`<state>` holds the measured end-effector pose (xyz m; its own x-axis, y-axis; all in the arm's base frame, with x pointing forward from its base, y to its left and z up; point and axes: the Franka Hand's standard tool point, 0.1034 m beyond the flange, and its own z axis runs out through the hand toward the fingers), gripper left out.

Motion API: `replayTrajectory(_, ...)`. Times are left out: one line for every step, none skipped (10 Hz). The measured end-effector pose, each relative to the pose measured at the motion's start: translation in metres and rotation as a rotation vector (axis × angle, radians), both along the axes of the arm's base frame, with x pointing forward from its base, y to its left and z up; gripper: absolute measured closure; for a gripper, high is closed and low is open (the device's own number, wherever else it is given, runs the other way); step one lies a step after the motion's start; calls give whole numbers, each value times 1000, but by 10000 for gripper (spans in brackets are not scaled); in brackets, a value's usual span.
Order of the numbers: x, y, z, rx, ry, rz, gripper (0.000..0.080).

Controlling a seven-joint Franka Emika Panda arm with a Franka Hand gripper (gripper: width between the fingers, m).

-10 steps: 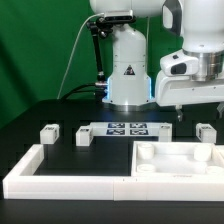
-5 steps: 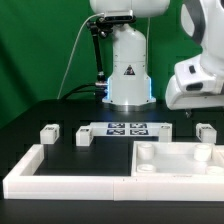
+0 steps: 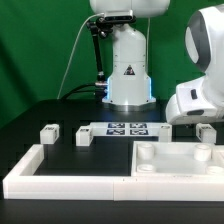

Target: Assemble one leg

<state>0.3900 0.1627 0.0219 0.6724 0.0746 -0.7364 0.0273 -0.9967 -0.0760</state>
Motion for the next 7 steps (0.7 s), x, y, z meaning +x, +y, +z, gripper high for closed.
replayTrajectory(1, -1, -5, 0, -8, -6, 150)
replayTrajectory(2, -2, -8, -3, -16, -12, 150)
replayTrajectory(1, 0, -9, -17, -17, -24, 150)
replayTrajectory(1, 0, -9, -17, -17, -24, 271)
replayTrajectory(1, 0, -9, -16, -17, -23, 411)
replayTrajectory(1, 0, -9, -16, -17, -23, 411)
replayTrajectory(1, 0, -9, -16, -17, -23, 511)
